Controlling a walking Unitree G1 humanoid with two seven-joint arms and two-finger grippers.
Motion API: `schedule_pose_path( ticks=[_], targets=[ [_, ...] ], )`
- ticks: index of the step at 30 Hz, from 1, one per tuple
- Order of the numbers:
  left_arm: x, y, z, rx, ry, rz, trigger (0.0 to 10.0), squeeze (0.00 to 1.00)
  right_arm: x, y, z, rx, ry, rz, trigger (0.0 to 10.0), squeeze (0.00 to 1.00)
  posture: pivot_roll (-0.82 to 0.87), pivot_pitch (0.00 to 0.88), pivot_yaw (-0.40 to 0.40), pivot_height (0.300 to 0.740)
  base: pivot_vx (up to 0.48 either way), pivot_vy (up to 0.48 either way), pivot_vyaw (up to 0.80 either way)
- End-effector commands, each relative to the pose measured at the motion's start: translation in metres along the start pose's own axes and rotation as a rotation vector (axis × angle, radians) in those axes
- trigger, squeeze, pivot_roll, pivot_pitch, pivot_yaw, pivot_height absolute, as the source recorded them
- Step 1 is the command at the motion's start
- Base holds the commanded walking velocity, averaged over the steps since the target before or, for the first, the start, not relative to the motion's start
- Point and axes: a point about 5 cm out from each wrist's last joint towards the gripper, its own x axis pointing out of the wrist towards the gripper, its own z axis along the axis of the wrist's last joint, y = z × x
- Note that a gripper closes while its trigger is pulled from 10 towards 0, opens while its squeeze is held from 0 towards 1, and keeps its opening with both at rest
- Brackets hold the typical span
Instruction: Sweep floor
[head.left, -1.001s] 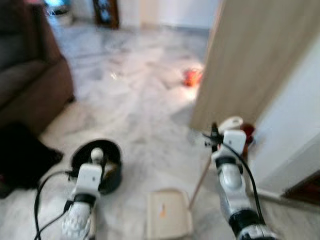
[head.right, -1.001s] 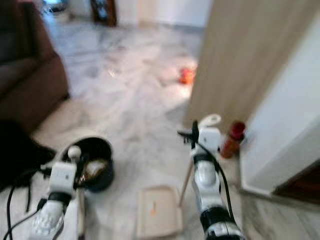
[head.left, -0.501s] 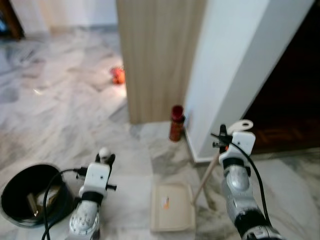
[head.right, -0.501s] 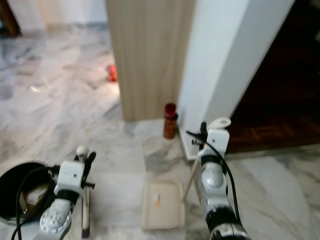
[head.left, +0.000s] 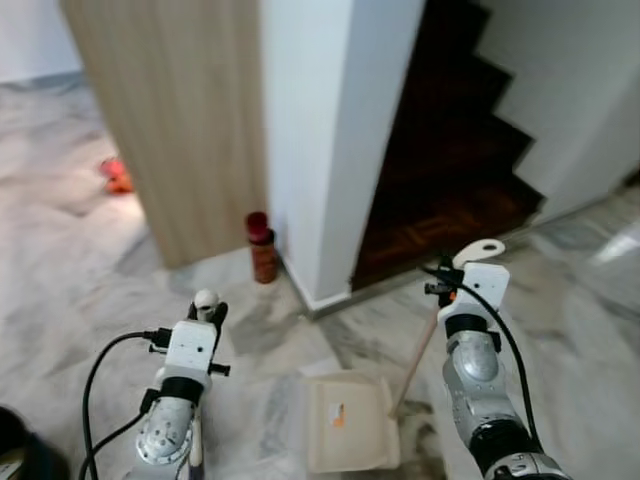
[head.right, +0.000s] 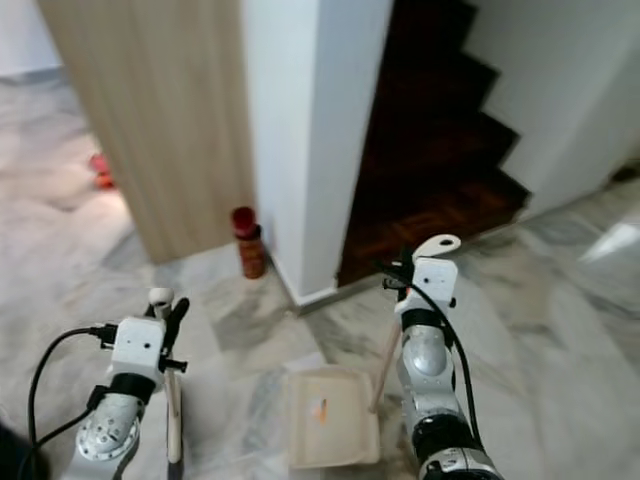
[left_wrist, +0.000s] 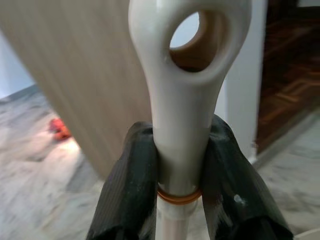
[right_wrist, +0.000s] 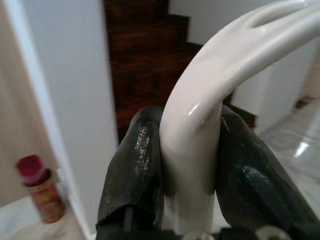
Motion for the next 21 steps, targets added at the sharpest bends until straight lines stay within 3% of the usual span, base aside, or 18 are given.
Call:
schedule_pose_path(
  ticks=[1, 21],
  targets=[
    [0.0027, 0.0017, 0.003, 0.019, -0.018, 0.006, 10.0, 0.0, 0.0035, -0.0013, 0.0064, 0.011, -0.027, -0.008, 10.0, 0.0, 0.13, 0.07, -0.018, 0.74, 0.0, 0.0, -0.79],
    [0.0063, 0.0003, 0.0021, 0.019, -0.024, 0.0, 10.0, 0.0, 0.0028, -0.0016, 0.0065, 0.014, -0.029, -0.009, 10.0, 0.0, 0.13, 0.021, -0.009, 0.74, 0.0, 0.0, -0.79]
  ],
)
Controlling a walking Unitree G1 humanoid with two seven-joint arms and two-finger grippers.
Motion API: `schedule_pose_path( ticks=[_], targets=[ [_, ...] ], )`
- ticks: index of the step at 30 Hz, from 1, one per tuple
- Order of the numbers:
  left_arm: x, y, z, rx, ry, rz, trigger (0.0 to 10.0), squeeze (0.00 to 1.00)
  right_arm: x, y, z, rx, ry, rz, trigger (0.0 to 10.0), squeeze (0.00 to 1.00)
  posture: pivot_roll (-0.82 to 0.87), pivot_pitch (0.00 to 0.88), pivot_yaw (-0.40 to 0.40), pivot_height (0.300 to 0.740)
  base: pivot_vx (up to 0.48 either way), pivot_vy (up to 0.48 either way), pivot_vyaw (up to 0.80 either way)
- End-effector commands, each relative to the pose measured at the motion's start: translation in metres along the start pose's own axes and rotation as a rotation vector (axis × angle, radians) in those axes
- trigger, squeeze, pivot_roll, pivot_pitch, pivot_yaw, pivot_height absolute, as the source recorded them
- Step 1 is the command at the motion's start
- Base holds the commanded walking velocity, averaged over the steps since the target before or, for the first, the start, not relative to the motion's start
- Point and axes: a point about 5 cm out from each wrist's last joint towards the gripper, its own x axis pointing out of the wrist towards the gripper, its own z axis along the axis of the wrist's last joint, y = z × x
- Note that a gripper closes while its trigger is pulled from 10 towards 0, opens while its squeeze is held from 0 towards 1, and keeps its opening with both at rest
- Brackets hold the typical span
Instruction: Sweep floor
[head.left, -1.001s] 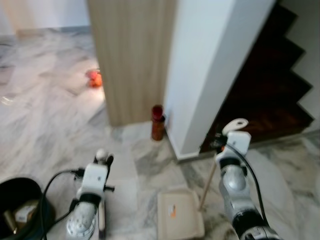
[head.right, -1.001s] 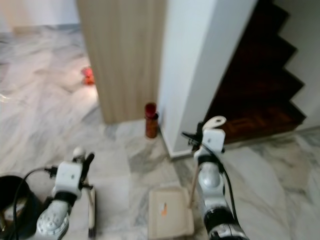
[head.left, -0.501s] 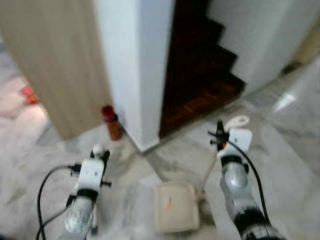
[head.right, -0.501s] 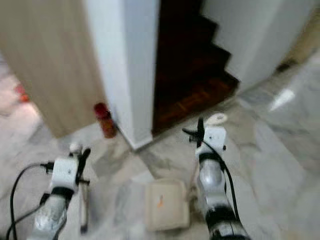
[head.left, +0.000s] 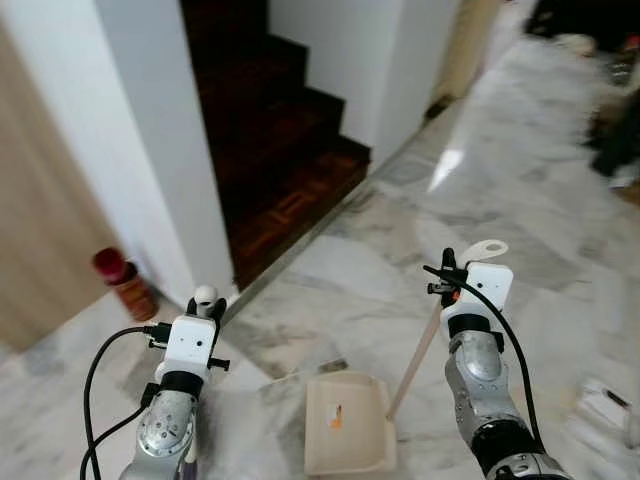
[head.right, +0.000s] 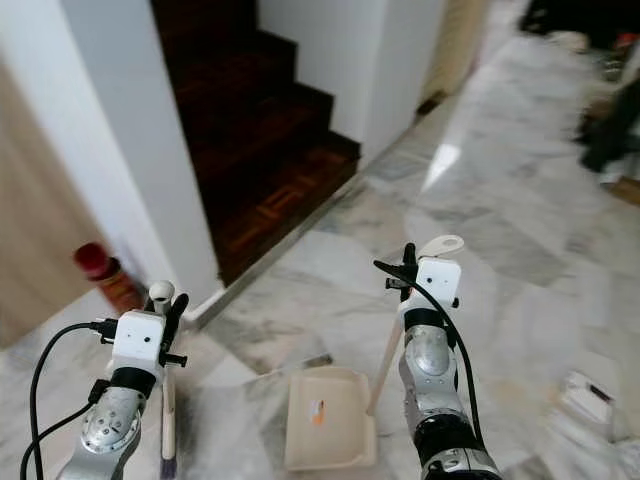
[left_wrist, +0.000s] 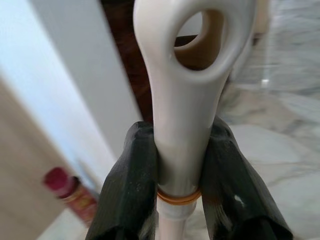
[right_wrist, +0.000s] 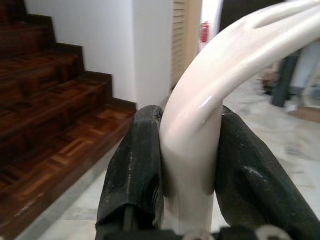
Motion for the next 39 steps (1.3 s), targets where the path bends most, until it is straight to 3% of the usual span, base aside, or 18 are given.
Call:
schedule_pose_path(
  ticks=[1, 27, 39],
  targets=[
    [0.0008, 0.0014, 0.0032, 0.019, -0.028, -0.003, 10.0, 0.0, 0.005, 0.0004, 0.0096, 0.006, -0.044, 0.001, 10.0, 0.0, 0.13, 0.021, -0.009, 0.74, 0.0, 0.0, -0.79],
    [0.0017, -0.0047, 0.0041, -0.007, -0.045, -0.028, 10.0, 0.0, 0.0036, 0.0038, 0.0088, 0.001, -0.048, 0.012, 10.0, 0.0, 0.14, 0.0, -0.009, 0.74, 0.0, 0.0, -0.78],
    [0.0005, -0.0054, 0.0035, 0.001, -0.046, -0.03, 10.0, 0.0, 0.0043, 0.0045, 0.0093, 0.012, -0.047, 0.016, 10.0, 0.0, 0.15, 0.0, -0.018, 0.74, 0.0, -0.07, -0.17]
  ],
)
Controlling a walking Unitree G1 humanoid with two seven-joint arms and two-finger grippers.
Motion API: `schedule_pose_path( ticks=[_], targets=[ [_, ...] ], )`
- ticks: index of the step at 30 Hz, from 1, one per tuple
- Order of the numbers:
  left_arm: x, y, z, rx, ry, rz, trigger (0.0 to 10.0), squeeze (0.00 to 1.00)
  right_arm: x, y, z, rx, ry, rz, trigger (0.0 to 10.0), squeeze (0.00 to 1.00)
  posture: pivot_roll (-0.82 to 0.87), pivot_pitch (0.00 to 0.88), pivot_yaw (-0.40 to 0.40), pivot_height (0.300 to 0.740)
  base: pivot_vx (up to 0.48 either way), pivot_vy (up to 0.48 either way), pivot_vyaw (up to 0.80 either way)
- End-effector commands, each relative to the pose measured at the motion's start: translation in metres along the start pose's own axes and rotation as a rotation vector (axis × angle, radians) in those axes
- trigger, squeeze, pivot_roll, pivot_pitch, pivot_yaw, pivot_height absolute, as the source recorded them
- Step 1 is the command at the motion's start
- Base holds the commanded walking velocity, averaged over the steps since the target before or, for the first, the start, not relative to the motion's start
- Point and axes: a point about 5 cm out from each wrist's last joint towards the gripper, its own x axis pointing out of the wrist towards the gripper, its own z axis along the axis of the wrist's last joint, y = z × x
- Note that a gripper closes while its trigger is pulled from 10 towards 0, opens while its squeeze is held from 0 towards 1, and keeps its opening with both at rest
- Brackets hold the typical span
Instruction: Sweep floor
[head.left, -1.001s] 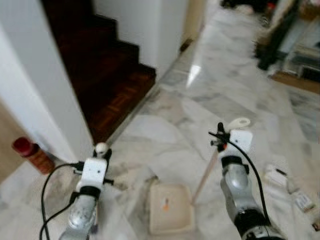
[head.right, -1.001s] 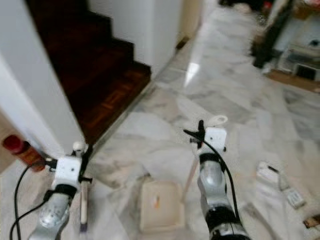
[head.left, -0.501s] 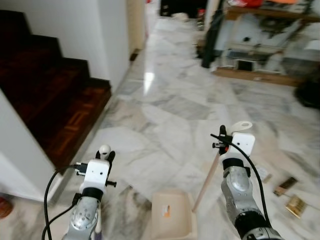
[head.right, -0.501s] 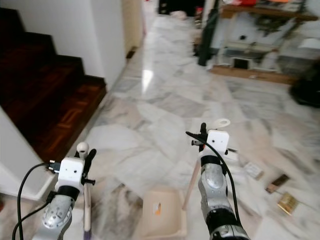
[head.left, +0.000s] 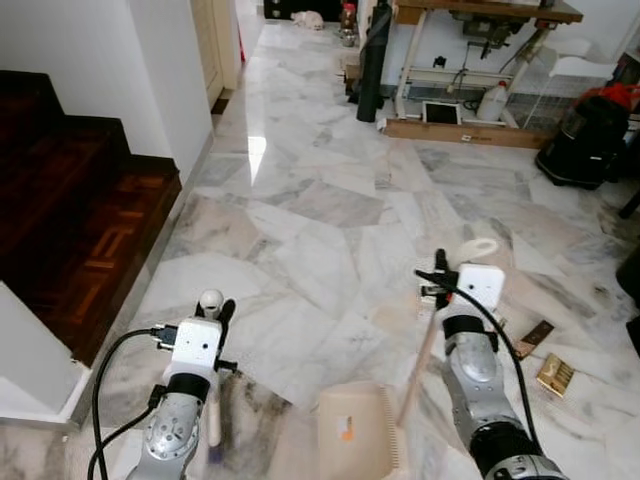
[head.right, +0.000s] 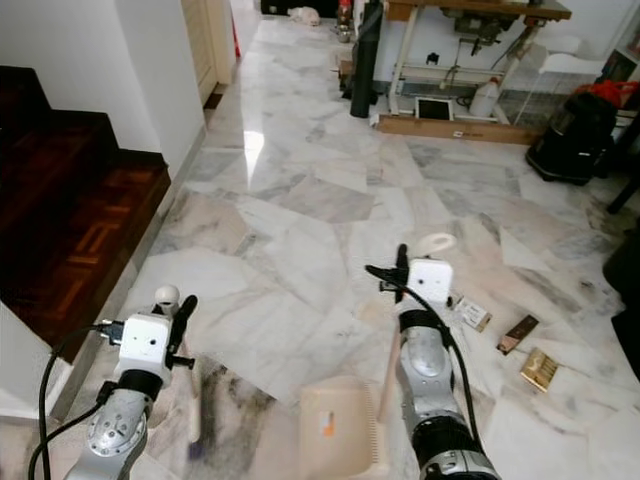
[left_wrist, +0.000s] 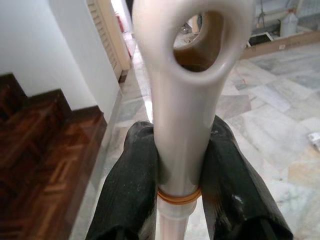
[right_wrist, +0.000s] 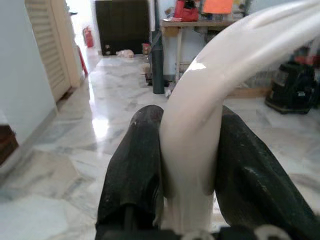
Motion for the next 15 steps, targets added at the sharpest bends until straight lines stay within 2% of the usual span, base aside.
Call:
schedule_pose_path(
  ticks=[1, 5, 15],
  targets=[
    [0.0037, -0.0013, 0.0068, 0.008, -0.039, -0.001, 10.0, 0.0, 0.0074, -0.008, 0.0119, -0.004, -0.05, -0.021, 10.0, 0.0, 0.14, 0.0, -0.019, 0.74, 0.0, -0.285, -0.8],
    [0.004, -0.0016, 0.0068, 0.005, -0.04, 0.001, 10.0, 0.0, 0.008, -0.0084, 0.0121, -0.004, -0.049, -0.023, 10.0, 0.0, 0.15, 0.0, -0.02, 0.74, 0.0, -0.278, -0.8],
    [0.0039, -0.0041, 0.0063, -0.03, -0.04, -0.018, 10.0, 0.0, 0.0087, -0.0067, 0.0124, 0.0, -0.048, -0.02, 10.0, 0.0, 0.15, 0.0, -0.024, 0.74, 0.0, 0.0, -0.8]
  ],
)
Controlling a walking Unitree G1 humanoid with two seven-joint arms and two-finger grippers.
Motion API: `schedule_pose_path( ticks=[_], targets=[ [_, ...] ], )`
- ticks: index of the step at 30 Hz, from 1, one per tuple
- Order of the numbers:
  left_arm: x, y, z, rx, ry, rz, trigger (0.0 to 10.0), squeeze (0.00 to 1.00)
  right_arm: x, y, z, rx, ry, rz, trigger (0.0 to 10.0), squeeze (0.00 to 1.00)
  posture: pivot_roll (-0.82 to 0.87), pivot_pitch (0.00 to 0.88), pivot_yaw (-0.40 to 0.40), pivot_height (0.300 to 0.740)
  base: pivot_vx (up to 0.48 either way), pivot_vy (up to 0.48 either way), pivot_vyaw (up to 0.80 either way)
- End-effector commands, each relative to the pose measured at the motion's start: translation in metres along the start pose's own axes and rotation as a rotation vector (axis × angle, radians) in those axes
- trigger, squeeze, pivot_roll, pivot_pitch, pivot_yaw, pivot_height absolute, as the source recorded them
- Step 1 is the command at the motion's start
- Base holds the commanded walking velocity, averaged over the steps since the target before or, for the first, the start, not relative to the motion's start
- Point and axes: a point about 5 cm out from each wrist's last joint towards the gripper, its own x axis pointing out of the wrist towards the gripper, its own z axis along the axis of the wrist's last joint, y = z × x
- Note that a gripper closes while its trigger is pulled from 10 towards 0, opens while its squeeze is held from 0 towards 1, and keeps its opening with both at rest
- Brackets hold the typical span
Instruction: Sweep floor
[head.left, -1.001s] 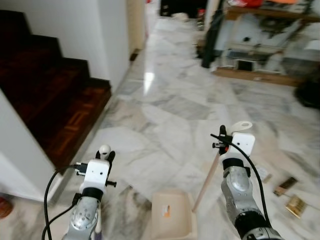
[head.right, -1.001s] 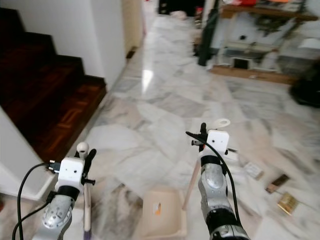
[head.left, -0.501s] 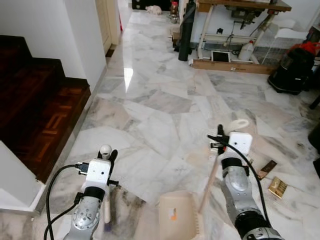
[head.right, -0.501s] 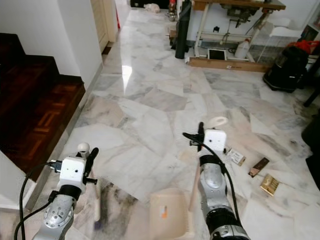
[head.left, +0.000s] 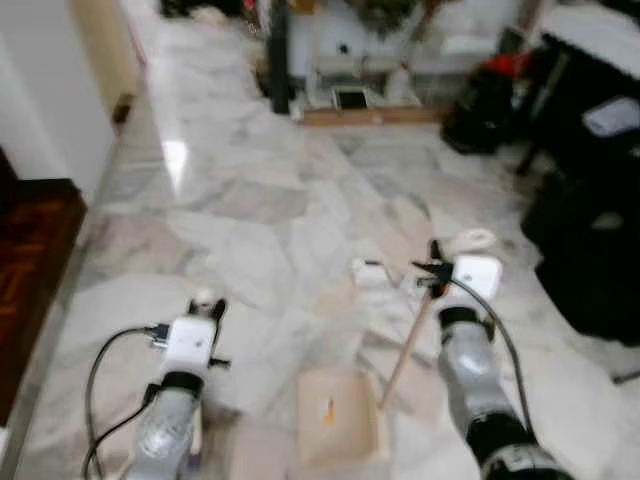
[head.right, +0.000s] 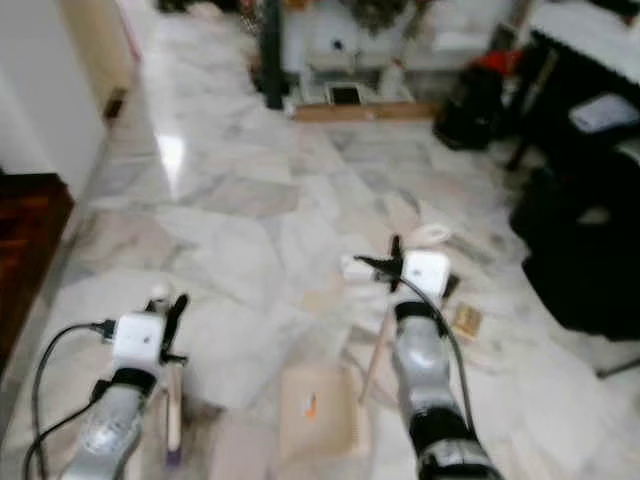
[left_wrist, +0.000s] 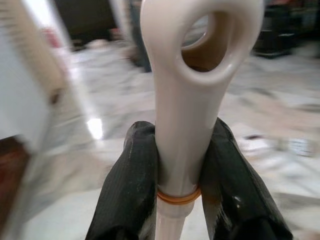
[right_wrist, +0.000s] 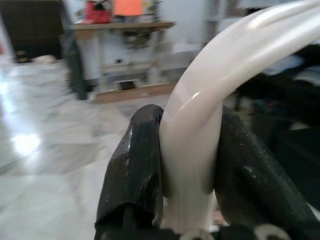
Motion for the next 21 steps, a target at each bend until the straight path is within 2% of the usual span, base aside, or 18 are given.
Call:
schedule_pose_path(
  ticks=[1, 3, 10, 21],
  targets=[
    [-0.0002, 0.0015, 0.0025, -0.016, -0.022, -0.01, 10.0, 0.0, 0.0025, 0.0039, 0.0057, -0.004, -0.028, 0.014, 10.0, 0.0, 0.14, 0.0, -0.024, 0.74, 0.0, 0.0, -0.8],
    [-0.0007, 0.0002, 0.0025, -0.021, -0.021, -0.017, 10.0, 0.0, 0.0026, 0.0037, 0.006, -0.008, -0.031, 0.013, 10.0, 0.0, 0.14, 0.0, -0.024, 0.74, 0.0, 0.0, -0.8],
    [-0.0008, -0.0022, 0.0011, -0.019, -0.009, -0.023, 10.0, 0.0, 0.0023, 0.0046, 0.0074, -0.017, -0.045, 0.021, 10.0, 0.0, 0.14, 0.0, -0.026, 0.74, 0.0, 0.0, 0.0],
    [-0.0003, 0.0028, 0.0019, -0.013, -0.007, -0.013, 10.0, 0.0, -0.0005, 0.0132, 0.0045, -0.007, -0.033, 0.029, 10.0, 0.0, 0.14, 0.009, -0.022, 0.74, 0.0, 0.0, 0.0]
  ],
)
